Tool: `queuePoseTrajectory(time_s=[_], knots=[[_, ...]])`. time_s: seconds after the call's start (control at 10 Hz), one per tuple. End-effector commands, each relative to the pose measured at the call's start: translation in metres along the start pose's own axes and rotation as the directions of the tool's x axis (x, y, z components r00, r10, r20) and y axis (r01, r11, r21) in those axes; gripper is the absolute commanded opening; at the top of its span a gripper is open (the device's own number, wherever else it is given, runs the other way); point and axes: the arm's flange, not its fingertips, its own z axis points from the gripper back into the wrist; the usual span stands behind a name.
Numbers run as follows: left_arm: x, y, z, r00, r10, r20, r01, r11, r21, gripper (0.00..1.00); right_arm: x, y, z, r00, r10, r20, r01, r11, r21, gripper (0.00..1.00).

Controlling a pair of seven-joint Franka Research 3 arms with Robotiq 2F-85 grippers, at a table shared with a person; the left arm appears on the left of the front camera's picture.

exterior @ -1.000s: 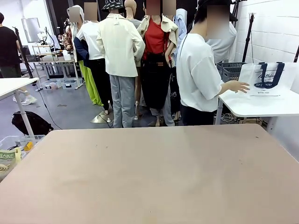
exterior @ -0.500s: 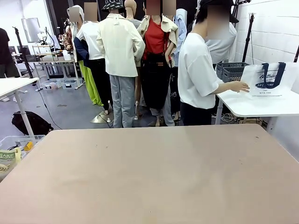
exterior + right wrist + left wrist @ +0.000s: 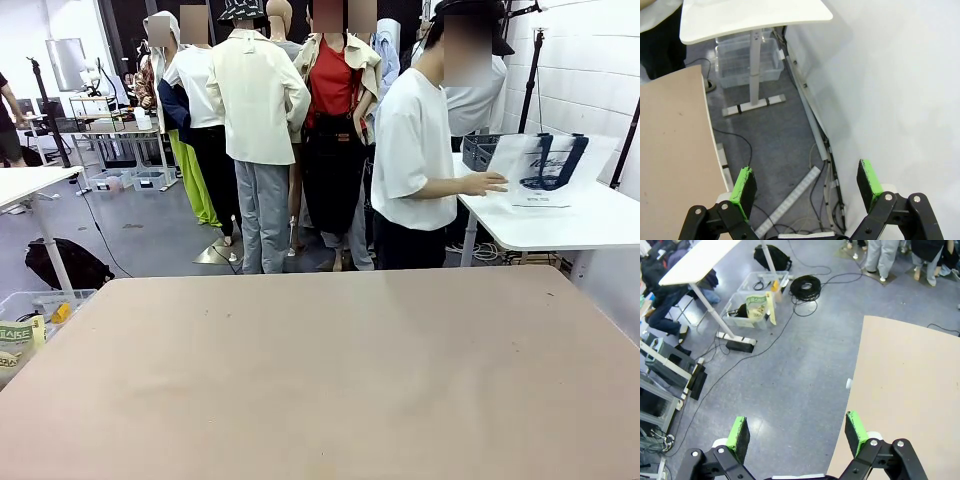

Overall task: Transfer purchased items from the store into the shopping bag.
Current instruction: Open the Reusable shopping bag in the center of the table.

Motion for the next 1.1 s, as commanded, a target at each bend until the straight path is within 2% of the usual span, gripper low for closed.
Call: queuePoseTrajectory(time_s=[0.0, 1.0], knots=[[0.0003, 0.0021, 0.0006, 1.0, -0.022, 0.008, 0.022, 1.0, 0.003, 1.0, 0.0002, -0.0001, 0.0005, 1.0, 0.017, -0.002, -0.018, 1.0, -0.006, 1.0], [0.0003, 0.0021, 0.0006, 1.0, -0.022, 0.008, 0.022, 1.0, 0.003, 1.0, 0.0002, -0.0001, 0.0005, 1.0, 0.017, -0.002, -0.018, 1.0, -0.006, 1.0]])
